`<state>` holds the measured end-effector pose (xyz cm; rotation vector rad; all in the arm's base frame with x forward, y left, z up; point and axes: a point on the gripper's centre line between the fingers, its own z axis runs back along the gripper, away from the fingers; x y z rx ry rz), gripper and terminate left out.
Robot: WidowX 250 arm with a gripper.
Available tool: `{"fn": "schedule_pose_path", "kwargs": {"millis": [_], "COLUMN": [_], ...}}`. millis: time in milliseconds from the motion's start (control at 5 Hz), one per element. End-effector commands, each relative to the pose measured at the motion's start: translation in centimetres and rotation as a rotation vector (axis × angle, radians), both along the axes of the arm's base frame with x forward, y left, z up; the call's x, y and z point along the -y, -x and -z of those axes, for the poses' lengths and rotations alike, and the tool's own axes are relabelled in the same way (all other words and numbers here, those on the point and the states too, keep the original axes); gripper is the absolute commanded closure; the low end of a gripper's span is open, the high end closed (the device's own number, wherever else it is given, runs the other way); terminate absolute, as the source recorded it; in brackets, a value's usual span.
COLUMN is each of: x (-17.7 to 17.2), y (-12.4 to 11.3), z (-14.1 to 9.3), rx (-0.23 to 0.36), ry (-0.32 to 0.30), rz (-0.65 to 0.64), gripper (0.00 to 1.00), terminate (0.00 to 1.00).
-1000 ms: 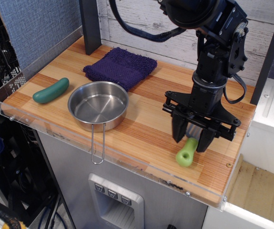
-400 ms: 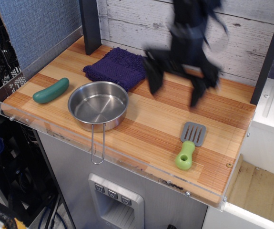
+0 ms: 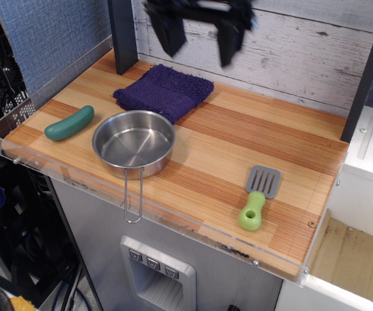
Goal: Pick up the green spatula and place it on the near edge of the table
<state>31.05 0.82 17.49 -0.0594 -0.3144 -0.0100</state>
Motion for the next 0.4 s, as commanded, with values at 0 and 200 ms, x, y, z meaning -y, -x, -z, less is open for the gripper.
{"fn": "schedule_pose_path", "kwargs": {"millis": [0,200], "x": [-1.24,-1.24], "y": [-1.17,-1.17], "z": [1.59,1.59], "rx": [-0.101,-0.101], "ry": [-0.050,-0.050], "rz": [0.165,0.165], "gripper": [0.00,0.00], "terminate": [0.00,1.00]}}
